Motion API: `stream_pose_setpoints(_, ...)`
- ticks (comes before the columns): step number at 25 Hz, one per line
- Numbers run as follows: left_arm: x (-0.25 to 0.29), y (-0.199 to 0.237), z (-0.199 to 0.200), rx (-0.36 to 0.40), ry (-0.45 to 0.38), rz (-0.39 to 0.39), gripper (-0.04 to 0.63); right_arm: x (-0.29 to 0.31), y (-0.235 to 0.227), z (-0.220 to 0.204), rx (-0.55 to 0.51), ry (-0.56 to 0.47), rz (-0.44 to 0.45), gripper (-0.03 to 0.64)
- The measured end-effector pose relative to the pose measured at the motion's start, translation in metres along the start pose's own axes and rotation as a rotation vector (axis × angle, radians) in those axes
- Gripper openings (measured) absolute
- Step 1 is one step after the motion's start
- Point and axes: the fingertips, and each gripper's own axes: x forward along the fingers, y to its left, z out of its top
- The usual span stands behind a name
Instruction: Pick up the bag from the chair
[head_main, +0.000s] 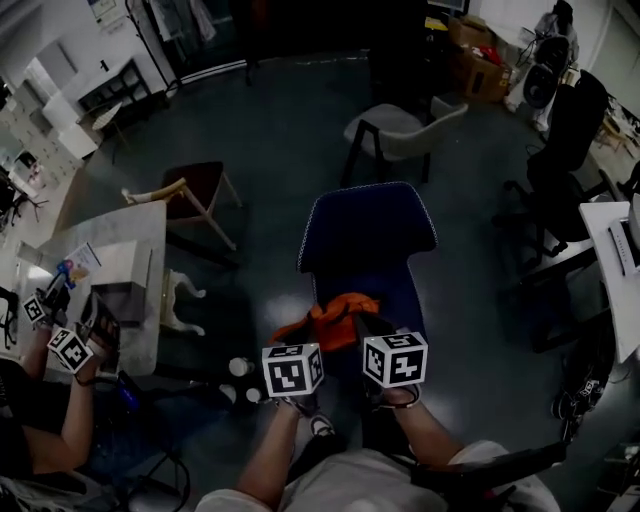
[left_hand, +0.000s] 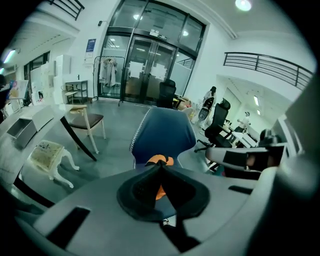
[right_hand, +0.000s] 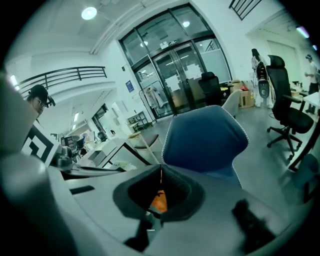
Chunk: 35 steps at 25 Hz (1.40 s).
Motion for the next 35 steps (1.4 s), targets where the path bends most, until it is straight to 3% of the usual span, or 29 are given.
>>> stream_pose_setpoints(17, -0.111, 0.035, 0.014, 0.034, -0.120, -0.052, 0.020, -0.038, 0.101, 0.012, -0.109, -0.095, -0.022, 0.032)
stream_pose_setpoints(27, -0.176, 0.052, 0.003, -0.021, -0.212, -0.070, 0.020, -0.071, 0.136, -0.003, -0.126, -0.136, -0.033, 0.032)
stream_pose_setpoints(35, -0.196, 0.047, -0.009, -0.058, -0.238, -0.039, 0.020, -0.082, 0.149, -0.009, -0.189, -0.119, 0.014, 0.032)
